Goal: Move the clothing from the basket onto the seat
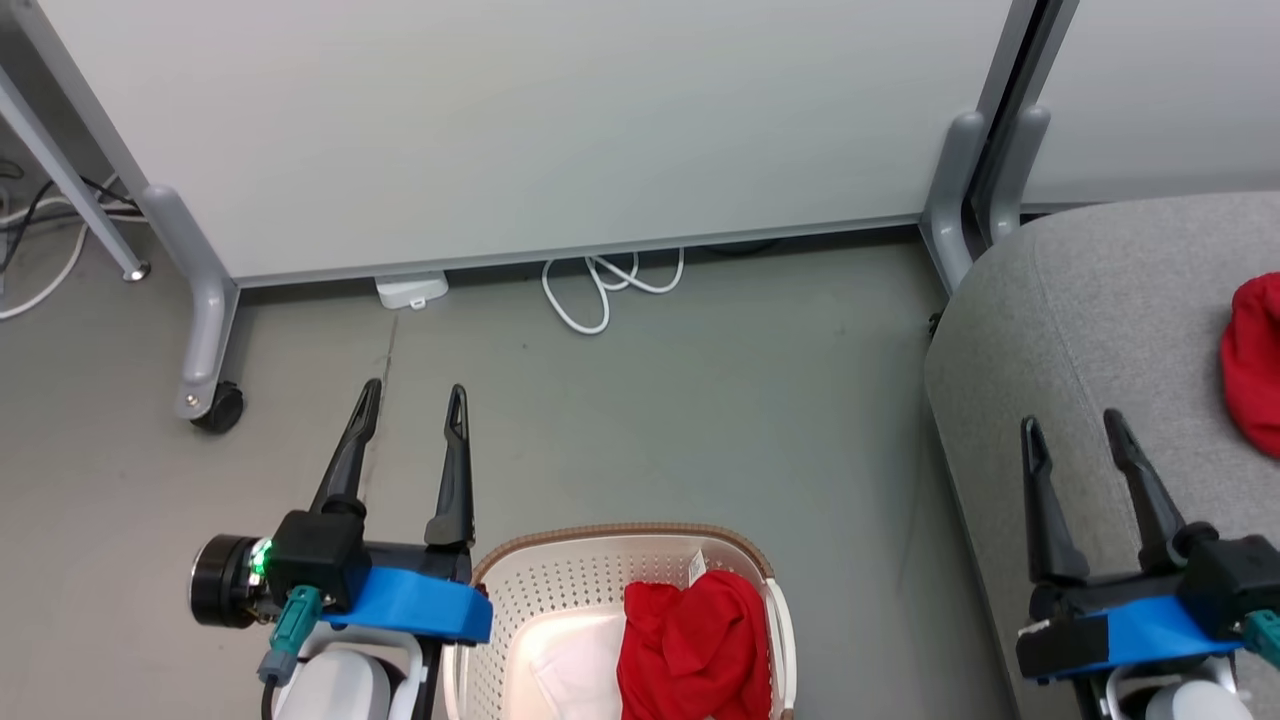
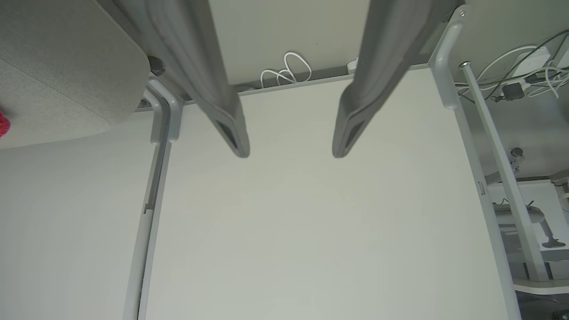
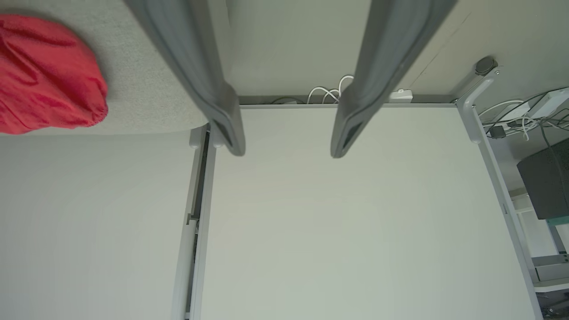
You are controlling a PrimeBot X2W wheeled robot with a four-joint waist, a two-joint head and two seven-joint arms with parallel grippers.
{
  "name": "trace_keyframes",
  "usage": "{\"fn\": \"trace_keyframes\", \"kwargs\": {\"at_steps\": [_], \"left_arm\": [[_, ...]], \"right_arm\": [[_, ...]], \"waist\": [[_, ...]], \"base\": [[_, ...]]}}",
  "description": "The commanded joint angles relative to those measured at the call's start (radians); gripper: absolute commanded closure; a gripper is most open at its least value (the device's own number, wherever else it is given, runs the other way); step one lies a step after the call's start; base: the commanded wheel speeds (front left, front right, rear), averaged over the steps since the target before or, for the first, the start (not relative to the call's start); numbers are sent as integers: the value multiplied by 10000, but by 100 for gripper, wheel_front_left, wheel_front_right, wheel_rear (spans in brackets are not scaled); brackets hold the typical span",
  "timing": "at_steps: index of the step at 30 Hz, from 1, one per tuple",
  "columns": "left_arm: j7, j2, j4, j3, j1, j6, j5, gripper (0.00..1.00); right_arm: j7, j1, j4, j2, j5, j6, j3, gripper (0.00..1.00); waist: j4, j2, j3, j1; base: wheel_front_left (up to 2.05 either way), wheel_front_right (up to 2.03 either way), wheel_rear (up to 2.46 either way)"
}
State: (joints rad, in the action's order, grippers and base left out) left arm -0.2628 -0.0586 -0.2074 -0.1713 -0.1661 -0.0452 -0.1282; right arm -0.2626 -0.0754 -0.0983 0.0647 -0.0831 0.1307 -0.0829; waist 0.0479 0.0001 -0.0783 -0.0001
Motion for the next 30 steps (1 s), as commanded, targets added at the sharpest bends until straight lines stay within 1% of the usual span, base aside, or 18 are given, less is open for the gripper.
{"fn": "trace_keyframes", "kwargs": {"at_steps": [1, 11, 15, 30], "left_arm": [[-28, 17, 45, 113, 170, -57, 86, 0], [-28, 70, -163, 238, 613, -245, 225, 0], [-28, 79, -282, 259, 672, -321, 234, 0], [-29, 89, -352, 268, 679, -314, 161, 0]], "right_arm": [[-35, 269, -21, -67, -50, 1, -28, 0], [-35, 837, -155, -148, -137, 1, -188, 0], [-35, 845, -240, -145, -270, 1, -178, 0], [-35, 790, -307, -150, -444, 1, -117, 0]], "waist": [[-2, -1, 149, 1], [50, -1, 482, 1], [54, -1, 533, 1], [-1, -1, 493, 1]], "base": [[0, 0, 0], [0, 0, 0], [0, 0, 0], [0, 0, 0]]}}
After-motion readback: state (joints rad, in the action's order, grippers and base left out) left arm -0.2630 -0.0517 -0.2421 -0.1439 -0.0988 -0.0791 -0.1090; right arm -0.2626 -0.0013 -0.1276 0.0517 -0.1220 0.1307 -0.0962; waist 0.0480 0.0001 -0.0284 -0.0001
